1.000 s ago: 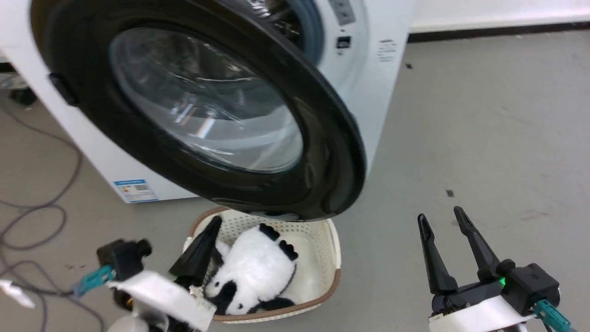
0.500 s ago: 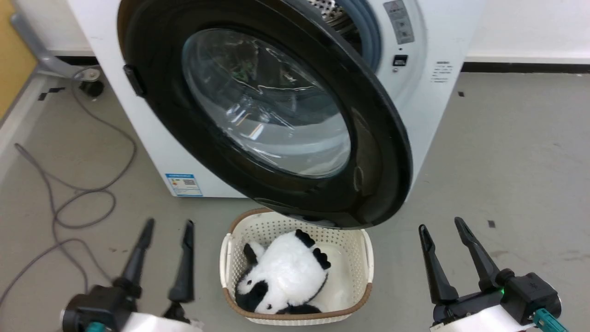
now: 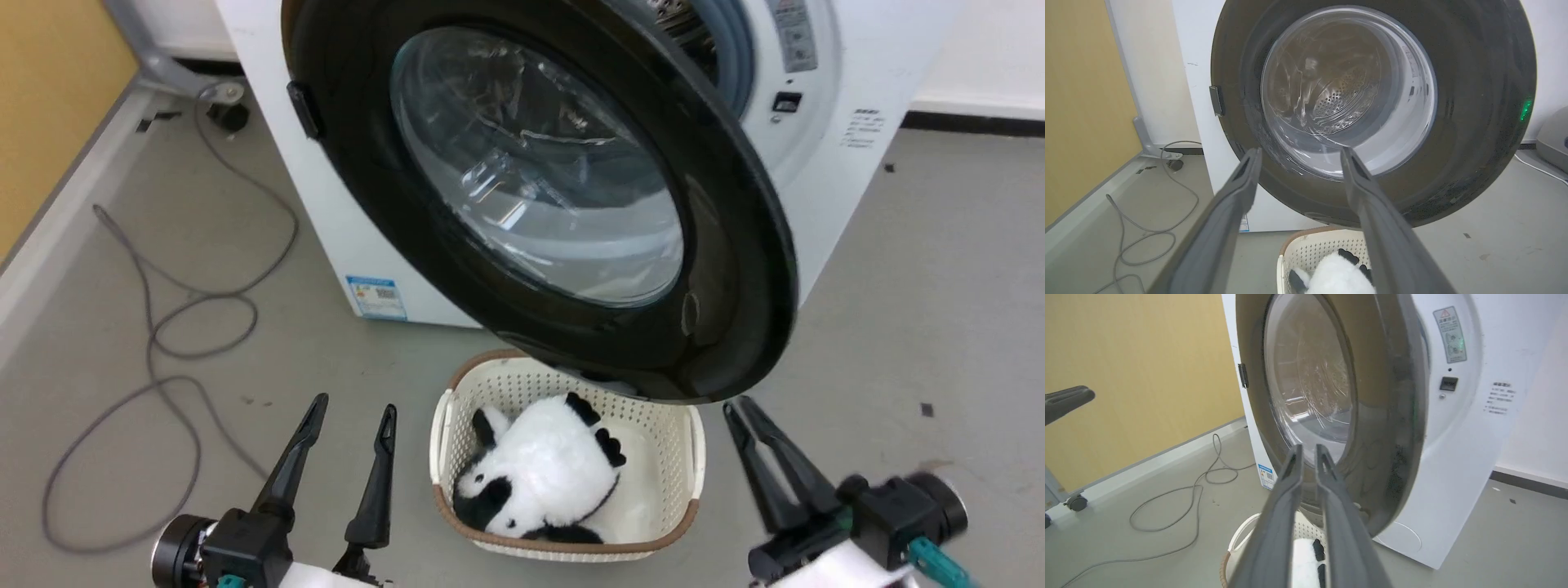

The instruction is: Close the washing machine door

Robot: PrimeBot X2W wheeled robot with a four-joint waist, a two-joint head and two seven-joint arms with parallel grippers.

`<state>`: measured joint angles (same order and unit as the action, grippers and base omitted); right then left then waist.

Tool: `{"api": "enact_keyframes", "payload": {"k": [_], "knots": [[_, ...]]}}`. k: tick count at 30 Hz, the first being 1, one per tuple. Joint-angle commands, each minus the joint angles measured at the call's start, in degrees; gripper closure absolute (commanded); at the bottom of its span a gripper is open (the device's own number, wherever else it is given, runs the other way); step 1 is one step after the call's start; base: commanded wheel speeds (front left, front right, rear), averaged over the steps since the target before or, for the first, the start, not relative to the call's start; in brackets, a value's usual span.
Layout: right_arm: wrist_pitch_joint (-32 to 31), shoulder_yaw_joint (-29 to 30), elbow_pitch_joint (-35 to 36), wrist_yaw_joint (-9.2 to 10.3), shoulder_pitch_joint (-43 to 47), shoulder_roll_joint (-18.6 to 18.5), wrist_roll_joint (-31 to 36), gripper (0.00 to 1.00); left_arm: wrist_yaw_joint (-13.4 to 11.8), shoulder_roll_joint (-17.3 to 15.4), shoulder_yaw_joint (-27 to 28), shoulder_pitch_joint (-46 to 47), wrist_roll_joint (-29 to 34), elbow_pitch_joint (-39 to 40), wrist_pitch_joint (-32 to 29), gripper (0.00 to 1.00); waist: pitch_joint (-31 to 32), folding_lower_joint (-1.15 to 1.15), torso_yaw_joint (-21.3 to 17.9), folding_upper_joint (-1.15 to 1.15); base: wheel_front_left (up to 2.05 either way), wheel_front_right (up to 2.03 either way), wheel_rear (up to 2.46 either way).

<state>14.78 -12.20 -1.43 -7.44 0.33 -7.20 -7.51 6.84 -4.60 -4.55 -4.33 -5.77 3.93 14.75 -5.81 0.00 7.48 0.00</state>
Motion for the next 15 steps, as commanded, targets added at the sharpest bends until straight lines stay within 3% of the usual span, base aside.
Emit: {"api": "enact_keyframes", "payload": {"k": [1,7,15], "knots": [[0.22,-0.44,-0.36,-0.05,-1.93,-0.83,0.36,1.00,0.32,0.16,-0.04,0.92,0.32,0.16,0.24,0.00,-1.06,0.00,0.89,0.00,0.00,0.00,0.00],[0.22,-2.30,-4.22,-0.05,-8.99,-4.54,0.01,1.00,0.54,0.61,-0.61,2.41,0.24,-0.33,0.25,0.00,-4.53,0.00,2.63,0.00,0.00,0.00,0.00],[0.22,0.13,-9.63,-0.05,-18.69,-8.99,-2.56,1.00,0.63,0.85,-2.86,5.45,-0.26,-0.91,0.25,0.00,-9.56,0.00,5.77,0.00,0.00,0.00,0.00]]}}
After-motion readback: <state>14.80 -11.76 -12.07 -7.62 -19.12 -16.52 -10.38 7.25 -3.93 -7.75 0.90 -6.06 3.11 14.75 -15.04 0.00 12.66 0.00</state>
